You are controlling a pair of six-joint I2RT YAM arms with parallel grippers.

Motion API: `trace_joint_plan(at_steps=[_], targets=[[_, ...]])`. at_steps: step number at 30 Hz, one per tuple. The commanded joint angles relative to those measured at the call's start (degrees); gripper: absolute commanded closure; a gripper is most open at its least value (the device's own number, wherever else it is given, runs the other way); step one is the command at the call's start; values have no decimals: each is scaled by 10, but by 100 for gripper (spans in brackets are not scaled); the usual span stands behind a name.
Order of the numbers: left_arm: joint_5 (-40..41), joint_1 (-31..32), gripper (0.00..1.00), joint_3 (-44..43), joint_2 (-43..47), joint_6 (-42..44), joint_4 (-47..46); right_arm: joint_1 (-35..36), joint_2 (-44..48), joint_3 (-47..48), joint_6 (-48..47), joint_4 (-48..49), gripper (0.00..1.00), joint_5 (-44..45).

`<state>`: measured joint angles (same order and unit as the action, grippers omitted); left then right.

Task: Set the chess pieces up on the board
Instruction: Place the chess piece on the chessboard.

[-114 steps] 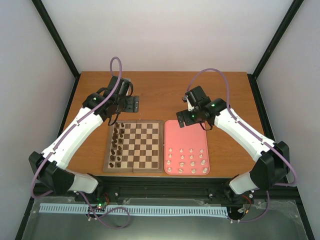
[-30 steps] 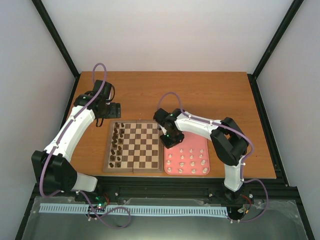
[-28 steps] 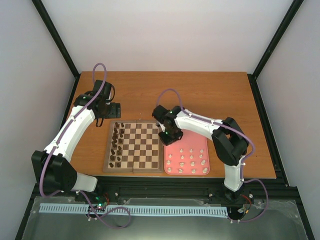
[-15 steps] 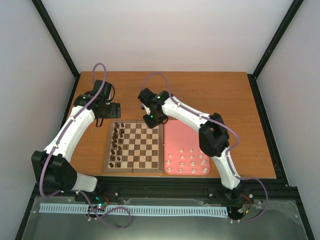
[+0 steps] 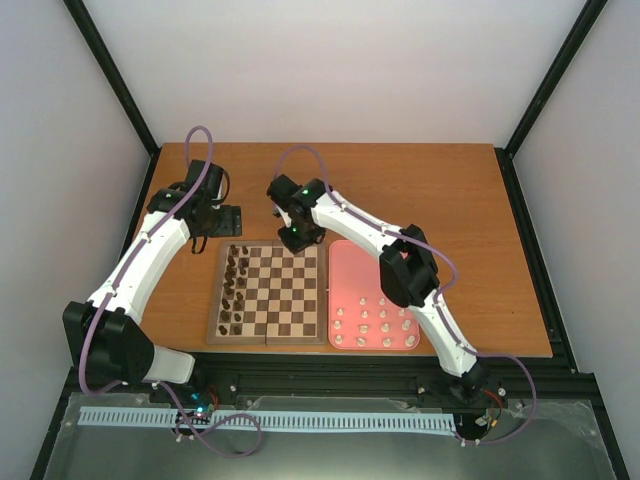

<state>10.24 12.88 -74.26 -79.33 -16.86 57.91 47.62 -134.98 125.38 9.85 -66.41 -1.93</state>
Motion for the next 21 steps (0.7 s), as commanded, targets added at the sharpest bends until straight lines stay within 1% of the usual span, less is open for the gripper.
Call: trace_joint_plan(at_steps=[1,13,21], targets=[[-7,-4,0,-6,8,6,-6,-5,-23,16,-8,-10,97,-1],[-10,-4,0,-7,4,8,-7,-18,-50,40,-13,-5,97,-12],[-11,-4,0,-7,1,9,-8,-20,-54,42,-21,-21,96,-45]])
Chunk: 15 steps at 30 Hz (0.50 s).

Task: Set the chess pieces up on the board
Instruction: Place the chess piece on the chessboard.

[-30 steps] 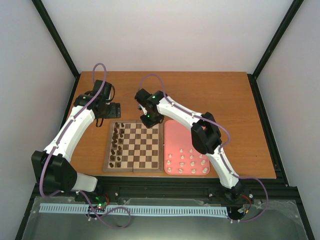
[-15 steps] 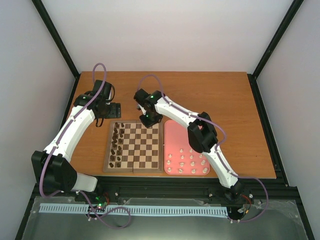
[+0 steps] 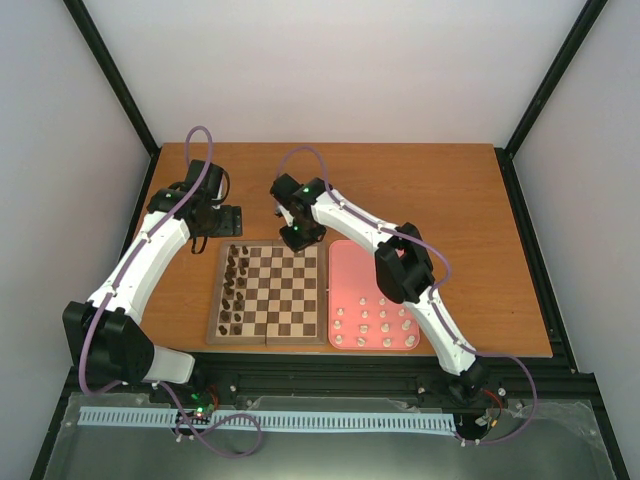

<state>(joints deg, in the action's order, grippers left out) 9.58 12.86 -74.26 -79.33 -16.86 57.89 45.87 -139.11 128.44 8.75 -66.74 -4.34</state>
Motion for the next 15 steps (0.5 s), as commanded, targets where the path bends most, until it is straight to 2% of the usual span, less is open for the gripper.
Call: trace_joint_plan(at_steps=[1,8,15], targets=[[-4,-4,0,-7,1,9,-7,-3,-13,12,-11,-20,94,-21],[-4,-5,0,-11,-4,9,-7,-3,-17,11,-18,-26,80,-23],[-3,-4,0,-11,-6,9,-7,-3,-10,15,-20,-20,54,-29]])
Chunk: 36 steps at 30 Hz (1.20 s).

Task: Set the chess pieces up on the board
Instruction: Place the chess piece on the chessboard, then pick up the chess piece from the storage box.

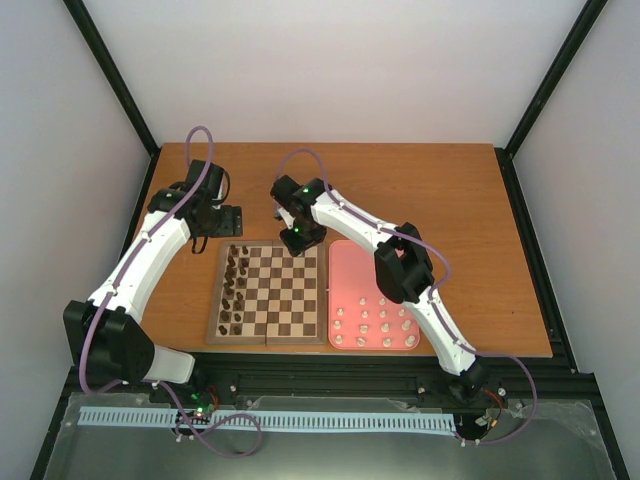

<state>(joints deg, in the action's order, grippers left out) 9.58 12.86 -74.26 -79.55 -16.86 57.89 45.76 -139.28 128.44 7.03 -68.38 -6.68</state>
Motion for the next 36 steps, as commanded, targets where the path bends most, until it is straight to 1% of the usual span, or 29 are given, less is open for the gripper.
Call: trace_joint_plan(at_steps=[1,4,7,10,14,19,22,24,31,36], targets=[[-3,-4,0,-11,-4,9,-8,-1,-5,15,-3,-2,49,-5],[-2,-4,0,-12,-4,10,-7,-1,10,15,-1,2,41,2],[-2,-4,0,-12,-4,10,-6,-1,35,16,1,1,37,12],[-1,-4,0,-16,-2,10,-4,-1,78,-2,5,-8,36,33],[-1,-4,0,-18,-1,10,-2,-1,169,-108,11,3,36,47],[-5,-4,0,-14,-2,8,-3,4,302,-295,30,41,35,45],[-6,-4,0,-11,-2,7,-6,10,355,-398,39,60,37,36],[-6,-4,0,-10,-5,7,-7,24,379,-445,43,69,40,38],[-9,-4,0,-9,-15,5,-8,89,420,-534,77,97,42,11],[-14,-4,0,-9,-21,3,-9,105,433,-568,79,120,45,4]])
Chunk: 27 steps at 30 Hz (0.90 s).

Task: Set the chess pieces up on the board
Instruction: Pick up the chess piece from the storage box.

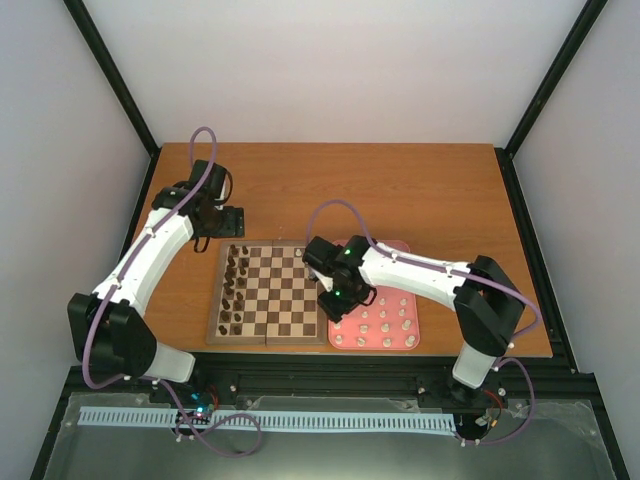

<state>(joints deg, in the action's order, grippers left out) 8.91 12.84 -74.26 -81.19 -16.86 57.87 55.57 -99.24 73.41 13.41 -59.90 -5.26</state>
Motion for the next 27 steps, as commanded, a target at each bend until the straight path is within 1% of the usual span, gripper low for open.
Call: trace_joint_plan(at_steps=[1,9,21,27], targets=[[-6,-5,0,-9,-5,3,-9,9,34,-25,14,40,46,-14],[-3,-4,0,-6,-9,2,-11,32,29,-56,14,63,52,-24],[-6,-4,0,-2,-7,1,-9,34,-10,-76,11,99,60,-25],[-6,-4,0,-2,-8,2,-10,34,-23,-69,6,98,68,-17]])
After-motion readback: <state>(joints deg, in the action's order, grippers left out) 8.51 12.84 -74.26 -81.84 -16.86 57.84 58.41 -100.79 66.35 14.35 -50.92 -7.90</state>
